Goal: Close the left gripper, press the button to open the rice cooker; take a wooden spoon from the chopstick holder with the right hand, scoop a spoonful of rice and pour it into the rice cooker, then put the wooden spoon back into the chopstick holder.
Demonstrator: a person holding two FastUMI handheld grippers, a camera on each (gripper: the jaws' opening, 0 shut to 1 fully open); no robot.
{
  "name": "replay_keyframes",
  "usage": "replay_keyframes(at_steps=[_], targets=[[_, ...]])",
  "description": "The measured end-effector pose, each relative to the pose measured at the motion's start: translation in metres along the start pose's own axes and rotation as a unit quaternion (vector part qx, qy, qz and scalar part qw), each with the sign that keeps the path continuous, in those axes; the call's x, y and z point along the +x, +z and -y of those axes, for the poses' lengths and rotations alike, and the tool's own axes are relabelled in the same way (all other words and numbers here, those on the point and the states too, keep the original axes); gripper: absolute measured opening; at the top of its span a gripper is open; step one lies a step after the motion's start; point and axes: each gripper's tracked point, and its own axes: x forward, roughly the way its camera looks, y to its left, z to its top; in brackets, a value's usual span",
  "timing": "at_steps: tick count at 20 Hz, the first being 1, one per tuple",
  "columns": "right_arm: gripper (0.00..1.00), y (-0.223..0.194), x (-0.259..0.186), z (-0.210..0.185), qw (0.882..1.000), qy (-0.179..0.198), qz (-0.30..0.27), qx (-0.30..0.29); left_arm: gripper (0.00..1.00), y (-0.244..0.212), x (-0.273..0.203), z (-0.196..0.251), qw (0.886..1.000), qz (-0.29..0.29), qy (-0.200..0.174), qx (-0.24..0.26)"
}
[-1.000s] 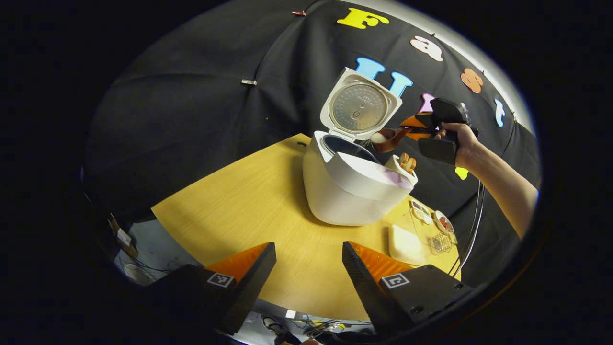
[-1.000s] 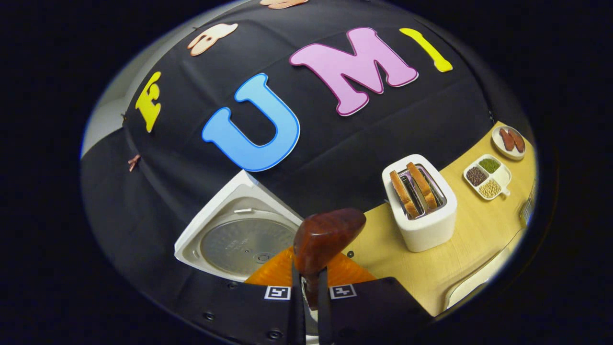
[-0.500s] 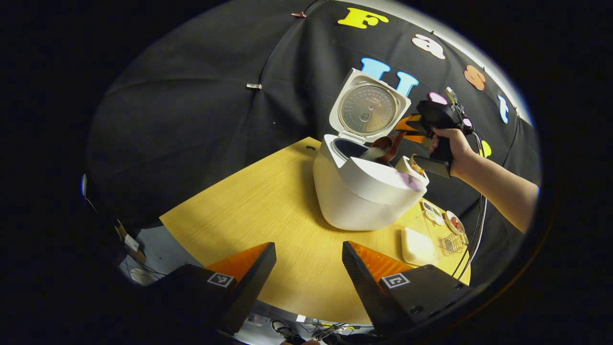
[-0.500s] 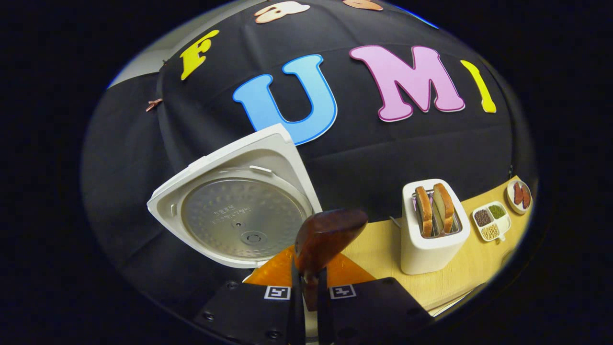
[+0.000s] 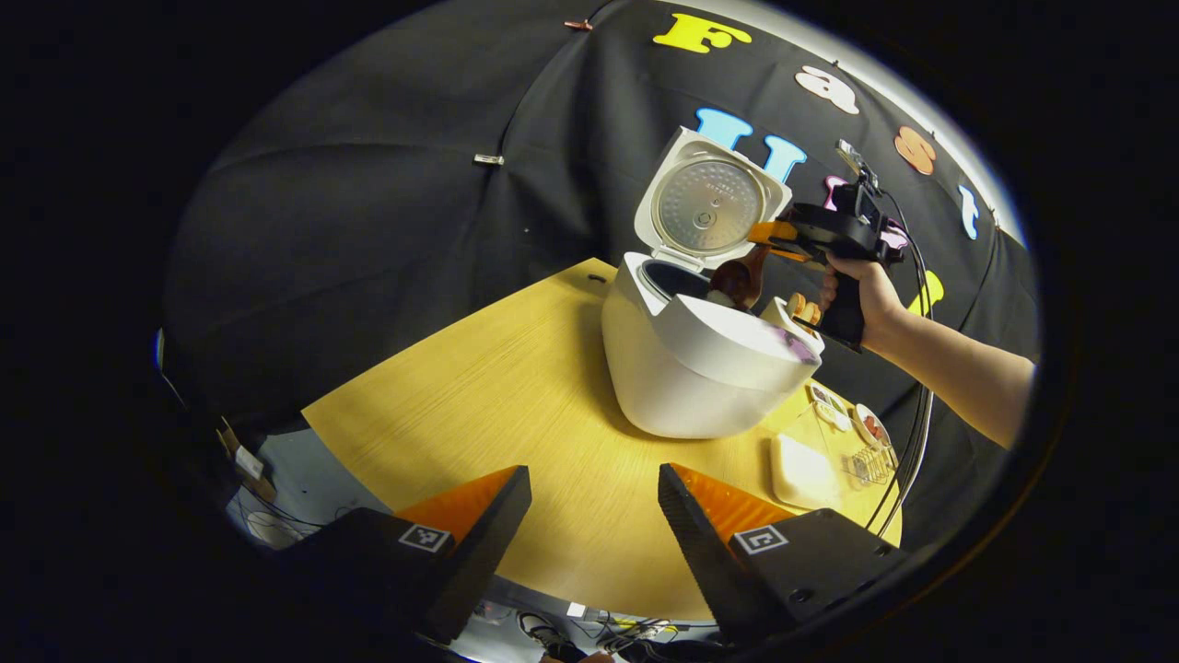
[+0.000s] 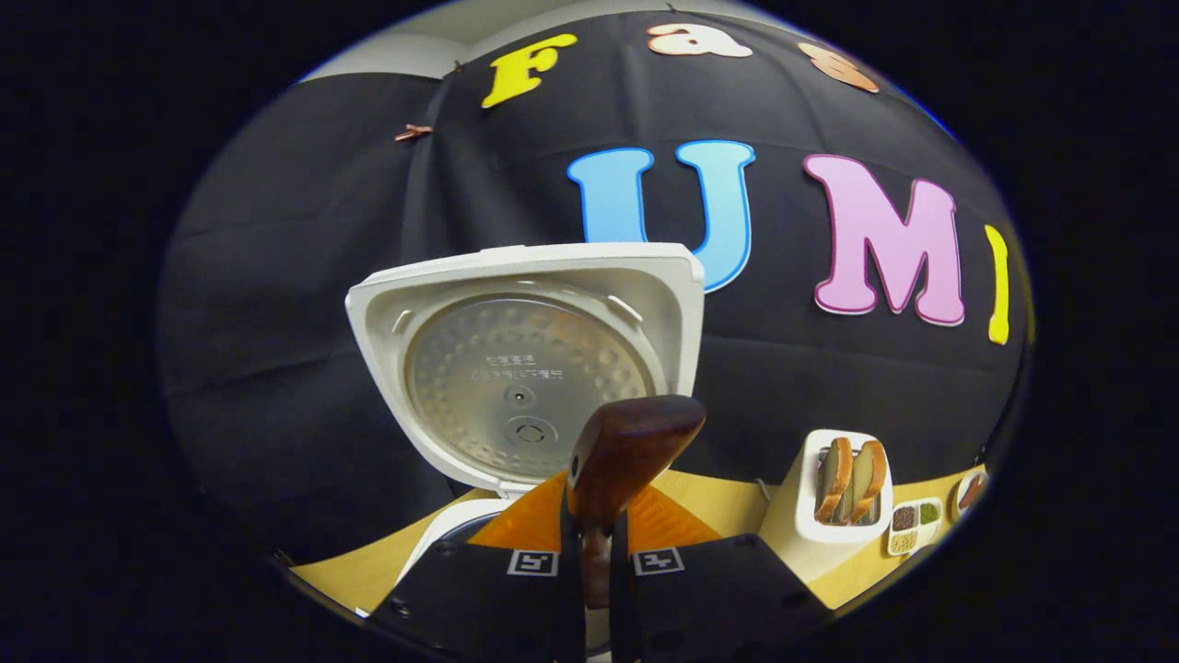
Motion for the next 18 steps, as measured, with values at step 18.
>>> replay_keyframes(at_steps=[18], targets=[[0.14,0.065,-0.080,0.006,0.996,0.033,0.050,0.065,0.96,0.019,-0.012,0.055,0.996,0.035,-0.017,0.084]])
